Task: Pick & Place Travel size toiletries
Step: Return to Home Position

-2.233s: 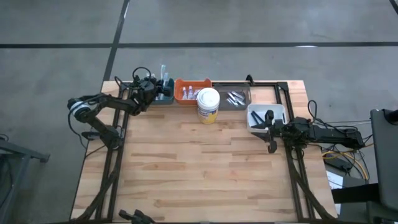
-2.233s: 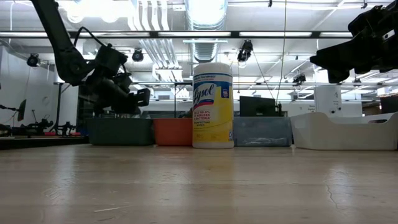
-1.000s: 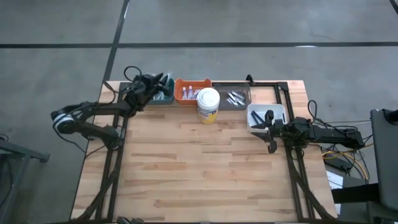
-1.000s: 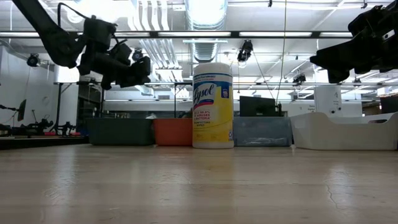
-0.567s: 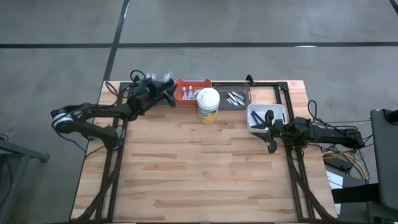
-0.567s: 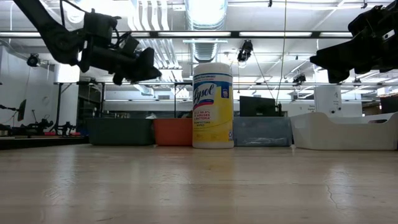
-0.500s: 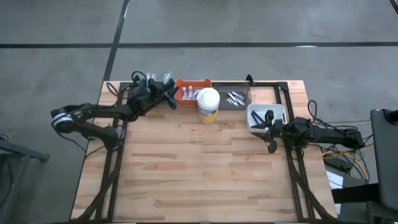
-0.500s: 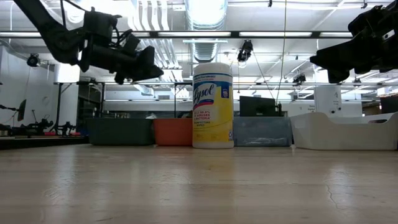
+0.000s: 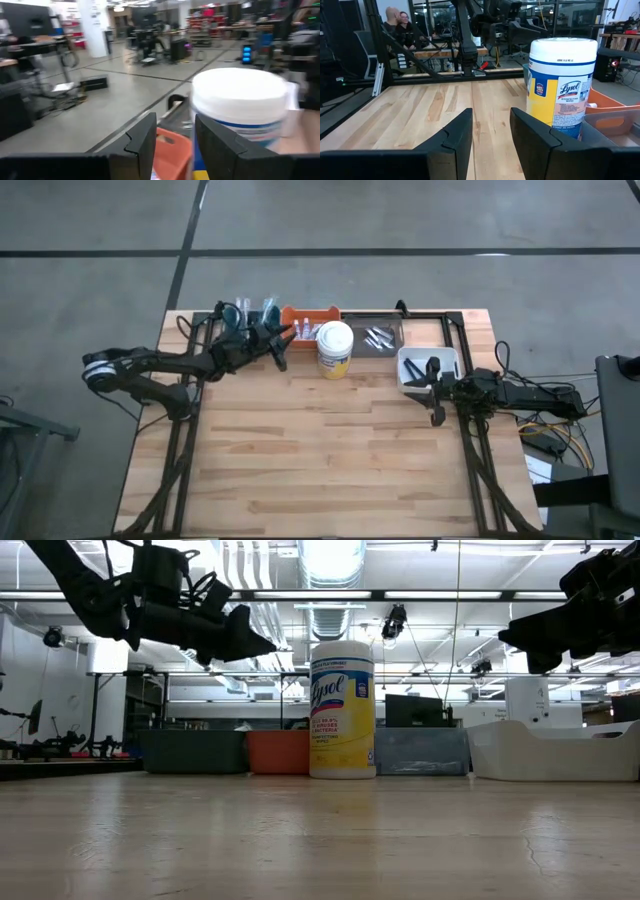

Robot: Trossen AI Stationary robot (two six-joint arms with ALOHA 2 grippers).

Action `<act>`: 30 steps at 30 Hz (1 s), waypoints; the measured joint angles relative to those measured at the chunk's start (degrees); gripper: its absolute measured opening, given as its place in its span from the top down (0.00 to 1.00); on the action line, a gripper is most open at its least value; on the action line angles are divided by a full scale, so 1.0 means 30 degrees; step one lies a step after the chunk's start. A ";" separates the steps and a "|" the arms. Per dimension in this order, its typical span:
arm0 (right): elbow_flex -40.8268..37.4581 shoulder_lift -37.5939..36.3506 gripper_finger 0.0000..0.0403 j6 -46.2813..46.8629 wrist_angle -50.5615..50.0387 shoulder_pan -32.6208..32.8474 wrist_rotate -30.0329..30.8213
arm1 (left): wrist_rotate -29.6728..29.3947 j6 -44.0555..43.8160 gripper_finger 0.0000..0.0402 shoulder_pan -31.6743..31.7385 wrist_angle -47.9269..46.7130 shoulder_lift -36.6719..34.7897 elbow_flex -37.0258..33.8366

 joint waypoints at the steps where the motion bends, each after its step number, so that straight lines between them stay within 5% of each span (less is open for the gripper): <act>1: 0.0000 0.0000 0.68 0.0013 0.0000 -0.0001 0.0007 | 0.0404 0.0007 0.65 -0.0038 0.0003 0.0000 0.0000; 12: 0.0007 -0.0001 0.68 -0.0021 0.0000 0.0000 0.0001 | 0.8733 0.0669 0.65 -0.0237 -0.1089 0.0000 -0.0007; 21: 0.0006 -0.0006 0.68 0.0000 0.0007 -0.0007 0.0000 | 0.8984 0.1402 0.65 -0.0302 -0.1161 -0.0780 -0.1135; 30: 0.0007 -0.0007 0.68 0.0013 0.0000 -0.0007 0.0000 | 0.8979 0.1337 0.65 -0.0309 -0.1070 -0.5411 -0.4494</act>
